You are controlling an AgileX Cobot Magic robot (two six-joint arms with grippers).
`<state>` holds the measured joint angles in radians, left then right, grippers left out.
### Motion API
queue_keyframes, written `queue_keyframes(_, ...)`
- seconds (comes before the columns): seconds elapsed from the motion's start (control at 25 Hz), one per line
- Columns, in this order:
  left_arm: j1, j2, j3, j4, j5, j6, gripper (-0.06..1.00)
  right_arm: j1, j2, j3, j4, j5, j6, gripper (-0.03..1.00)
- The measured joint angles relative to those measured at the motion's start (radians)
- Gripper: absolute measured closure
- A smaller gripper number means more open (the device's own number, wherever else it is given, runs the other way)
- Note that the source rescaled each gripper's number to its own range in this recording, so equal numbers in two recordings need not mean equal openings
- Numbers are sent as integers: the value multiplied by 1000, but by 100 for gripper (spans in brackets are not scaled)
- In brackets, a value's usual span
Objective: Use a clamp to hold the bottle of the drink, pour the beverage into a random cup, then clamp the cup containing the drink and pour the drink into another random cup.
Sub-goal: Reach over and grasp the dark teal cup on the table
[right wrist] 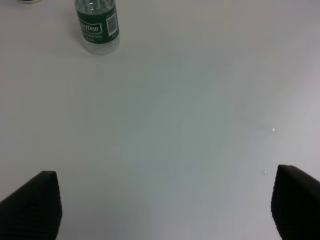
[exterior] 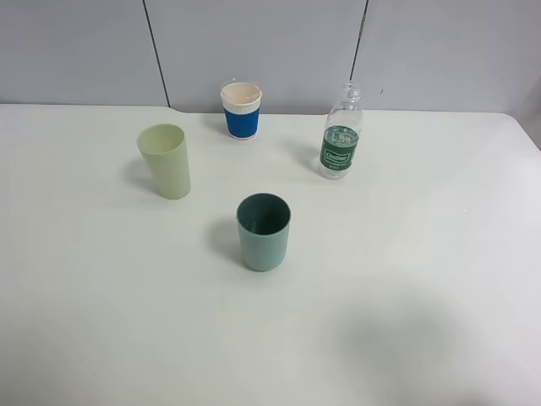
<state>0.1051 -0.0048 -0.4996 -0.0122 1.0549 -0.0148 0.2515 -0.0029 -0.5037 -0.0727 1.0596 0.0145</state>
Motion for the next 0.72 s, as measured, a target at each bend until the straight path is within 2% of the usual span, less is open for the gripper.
queue_keyframes(0.44,0,0,0,0,0,0,-2,-260,0,0,0,0,0,30)
queue_keyframes(0.72,0,0,0,0,0,0,-2,-274,0,0,0,0,0,30)
